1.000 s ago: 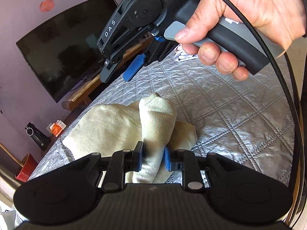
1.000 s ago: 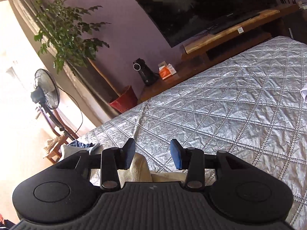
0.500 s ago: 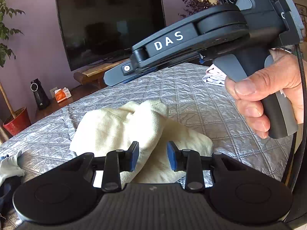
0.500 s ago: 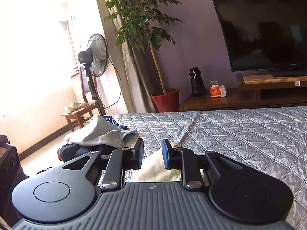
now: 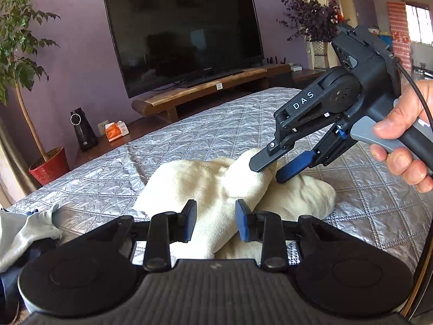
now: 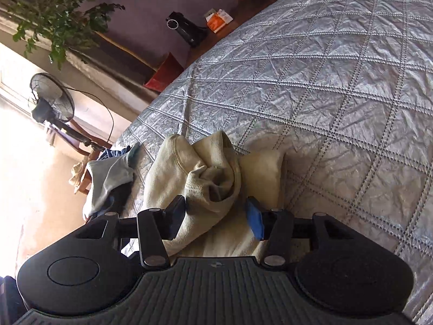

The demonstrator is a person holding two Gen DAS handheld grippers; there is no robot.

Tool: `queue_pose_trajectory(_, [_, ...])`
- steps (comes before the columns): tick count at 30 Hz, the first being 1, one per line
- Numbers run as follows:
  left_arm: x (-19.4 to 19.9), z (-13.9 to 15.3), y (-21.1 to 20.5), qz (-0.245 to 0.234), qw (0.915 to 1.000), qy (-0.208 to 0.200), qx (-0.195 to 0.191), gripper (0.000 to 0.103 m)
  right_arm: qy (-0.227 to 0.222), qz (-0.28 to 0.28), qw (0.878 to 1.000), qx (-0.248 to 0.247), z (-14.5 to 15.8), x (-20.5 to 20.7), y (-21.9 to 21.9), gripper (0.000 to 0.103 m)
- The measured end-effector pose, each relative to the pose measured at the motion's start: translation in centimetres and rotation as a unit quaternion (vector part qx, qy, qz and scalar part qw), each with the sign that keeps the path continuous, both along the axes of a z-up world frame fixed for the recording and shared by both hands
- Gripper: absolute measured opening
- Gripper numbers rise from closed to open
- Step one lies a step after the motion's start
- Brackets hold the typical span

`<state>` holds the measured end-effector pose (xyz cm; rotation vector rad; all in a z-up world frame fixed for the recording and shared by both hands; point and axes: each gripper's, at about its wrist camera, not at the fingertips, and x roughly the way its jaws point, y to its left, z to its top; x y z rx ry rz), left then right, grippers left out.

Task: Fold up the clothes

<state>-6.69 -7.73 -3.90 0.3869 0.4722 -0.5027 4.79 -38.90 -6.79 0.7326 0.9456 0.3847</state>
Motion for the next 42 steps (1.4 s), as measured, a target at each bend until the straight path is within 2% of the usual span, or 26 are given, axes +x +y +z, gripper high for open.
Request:
queue_pose_trajectory(4, [-0.3, -1.1, -1.0, 0.004, 0.9994, 0.002, 0.034, 0.03, -0.006, 0.002, 1.0, 0.004, 0.0, 0.6, 0.7, 0.064])
queue_pose_trajectory(6, [0.2, -1.3, -1.0, 0.02, 0.9993, 0.02, 0.023, 0.03, -0.01, 0.004, 1.0, 0.009, 0.0, 1.0, 1.0, 0.066])
queue_pose_trajectory(8, [0.7, -1.4, -0.7, 0.04, 0.9985, 0.037, 0.009, 0.03, 0.005, 0.002, 1.0, 0.011, -0.5, 1.5, 1.2, 0.066])
queue_pose_trajectory(10, [0.9, -1.3, -0.2, 0.073, 0.9968, 0.031, 0.002, 0.029, 0.007, -0.001, 1.0, 0.016, -0.8, 1.7, 1.3, 0.064])
queue_pose_trajectory(11, [0.9, -1.1, 0.1, 0.088, 0.9957, 0.029, -0.002, 0.033, 0.006, -0.003, 1.0, 0.019, -0.9, 1.8, 1.3, 0.057])
queue_pose_trajectory(12, [1.1, -1.0, 0.4, 0.098, 0.9948, 0.029, -0.005, 0.039, 0.006, -0.004, 1.0, 0.022, -0.9, 1.8, 1.3, 0.046])
queue_pose_trajectory(14, [1.4, -1.0, 0.8, 0.112, 0.9932, 0.03, -0.007, 0.044, 0.004, -0.006, 1.0, 0.029, -1.0, 1.7, 1.3, 0.032])
queue_pose_trajectory(18, [0.7, -0.9, 0.3, 0.117, 0.993, 0.016, 0.007, 0.042, -0.001, -0.012, 0.999, 0.047, -1.0, 1.5, 1.2, 0.022])
queue_pose_trajectory(23, [0.4, -2.4, -1.0, 0.125, 0.9906, 0.031, 0.047, 0.042, -0.019, -0.016, 0.998, 0.06, 0.0, 0.6, 1.2, 0.019])
queue_pose_trajectory(29, [0.8, -2.9, -0.7, 0.14, 0.9887, 0.043, 0.032, 0.044, -0.042, -0.028, 0.998, 0.047, 2.0, -1.4, 1.0, 0.018])
queue_pose_trajectory(32, [0.6, -3.0, -0.9, 0.138, 0.989, 0.039, 0.035, 0.042, -0.051, -0.046, 0.997, 0.031, 2.9, -3.1, 0.8, 0.018])
queue_pose_trajectory(42, [0.9, -2.8, -0.6, 0.134, 0.9895, 0.045, 0.031, 0.043, -0.004, -0.089, 0.996, -0.025, 0.8, -5.6, 1.2, 0.018])
